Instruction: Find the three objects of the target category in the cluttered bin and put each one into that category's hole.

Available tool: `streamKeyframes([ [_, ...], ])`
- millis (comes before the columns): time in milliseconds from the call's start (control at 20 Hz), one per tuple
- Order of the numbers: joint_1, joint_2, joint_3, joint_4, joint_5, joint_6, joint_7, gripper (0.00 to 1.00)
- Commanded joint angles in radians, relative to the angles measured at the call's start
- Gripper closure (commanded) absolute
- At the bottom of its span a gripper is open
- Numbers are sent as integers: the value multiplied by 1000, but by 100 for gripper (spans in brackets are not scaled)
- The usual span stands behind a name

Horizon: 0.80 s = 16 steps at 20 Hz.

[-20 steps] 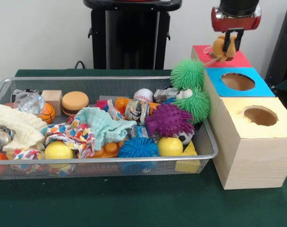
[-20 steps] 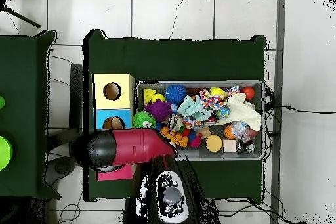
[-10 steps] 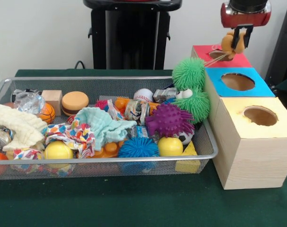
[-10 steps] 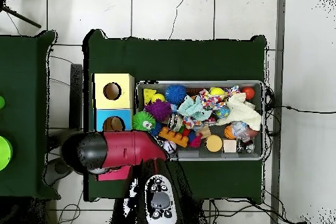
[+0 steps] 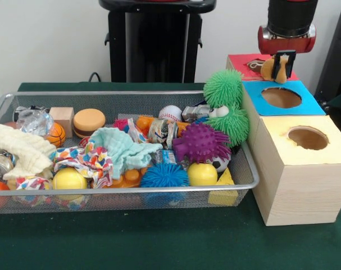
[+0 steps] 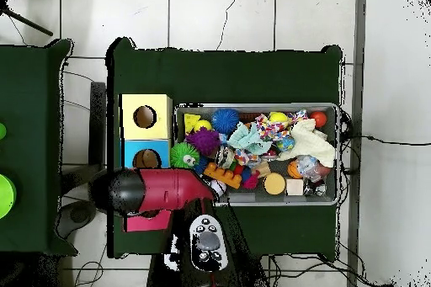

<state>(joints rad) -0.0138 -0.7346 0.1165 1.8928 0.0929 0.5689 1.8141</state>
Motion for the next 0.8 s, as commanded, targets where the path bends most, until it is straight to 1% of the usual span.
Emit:
streamKeyframes([
  [50,-7,133,22,-54,33,-147,187,100],
  [250,8,208,-3,-87,26,-231,210,100],
  [500,11,264,2,-108,26,-343,218,100],
  [550,7,267,7,-108,32,-340,216,100],
  [700,21,260,-11,-115,34,-309,221,100],
  [800,17,260,-9,-111,32,-314,213,100],
])
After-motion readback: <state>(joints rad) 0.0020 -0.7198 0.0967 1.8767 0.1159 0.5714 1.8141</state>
